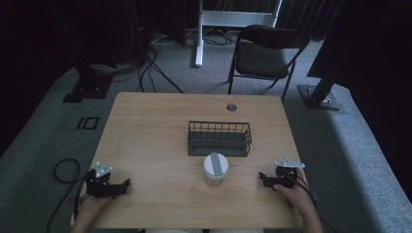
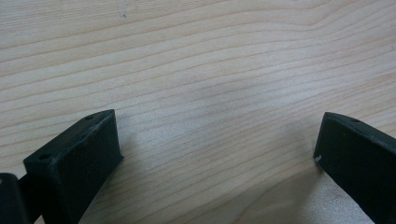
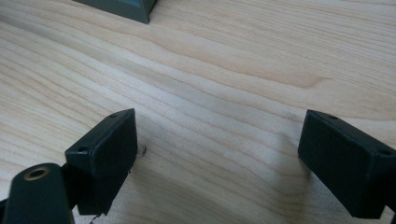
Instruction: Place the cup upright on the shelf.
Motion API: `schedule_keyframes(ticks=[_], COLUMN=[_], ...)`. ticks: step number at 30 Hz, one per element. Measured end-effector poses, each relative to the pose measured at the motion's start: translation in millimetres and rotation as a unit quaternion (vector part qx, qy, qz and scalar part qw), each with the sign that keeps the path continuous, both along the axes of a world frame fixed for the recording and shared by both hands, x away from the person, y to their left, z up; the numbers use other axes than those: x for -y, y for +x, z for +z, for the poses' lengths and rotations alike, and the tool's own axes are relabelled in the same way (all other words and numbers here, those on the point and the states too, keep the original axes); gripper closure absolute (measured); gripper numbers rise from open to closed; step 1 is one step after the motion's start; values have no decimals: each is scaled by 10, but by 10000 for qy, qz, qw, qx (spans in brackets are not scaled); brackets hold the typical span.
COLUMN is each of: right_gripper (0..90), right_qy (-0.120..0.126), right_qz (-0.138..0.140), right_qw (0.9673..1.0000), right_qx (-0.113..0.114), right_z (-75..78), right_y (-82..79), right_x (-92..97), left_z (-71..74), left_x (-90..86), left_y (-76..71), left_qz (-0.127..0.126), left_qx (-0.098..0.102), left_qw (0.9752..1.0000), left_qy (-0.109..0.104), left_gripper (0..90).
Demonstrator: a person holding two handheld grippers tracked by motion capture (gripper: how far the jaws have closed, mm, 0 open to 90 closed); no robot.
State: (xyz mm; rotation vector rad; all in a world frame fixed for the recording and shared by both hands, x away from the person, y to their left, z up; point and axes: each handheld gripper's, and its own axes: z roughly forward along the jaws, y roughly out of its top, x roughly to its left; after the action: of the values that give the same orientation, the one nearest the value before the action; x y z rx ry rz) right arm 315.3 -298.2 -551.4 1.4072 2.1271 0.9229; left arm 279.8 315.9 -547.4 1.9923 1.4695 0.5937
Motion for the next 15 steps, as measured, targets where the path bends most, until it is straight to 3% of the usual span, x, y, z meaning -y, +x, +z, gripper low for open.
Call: schedule_keyframes(ticks=[15], right_gripper=[115], right_qy=[-2], right_qz=[3], right_qw=[10000], right_qx=[-1], right_z=[0], right_y=[0], right_x=[0], left_z=[-1], left_x=[-11], left_y=[-4], left_qz=[32], left_qx=[5], left_qw=[10000], left_qy=[8], left_gripper=[6])
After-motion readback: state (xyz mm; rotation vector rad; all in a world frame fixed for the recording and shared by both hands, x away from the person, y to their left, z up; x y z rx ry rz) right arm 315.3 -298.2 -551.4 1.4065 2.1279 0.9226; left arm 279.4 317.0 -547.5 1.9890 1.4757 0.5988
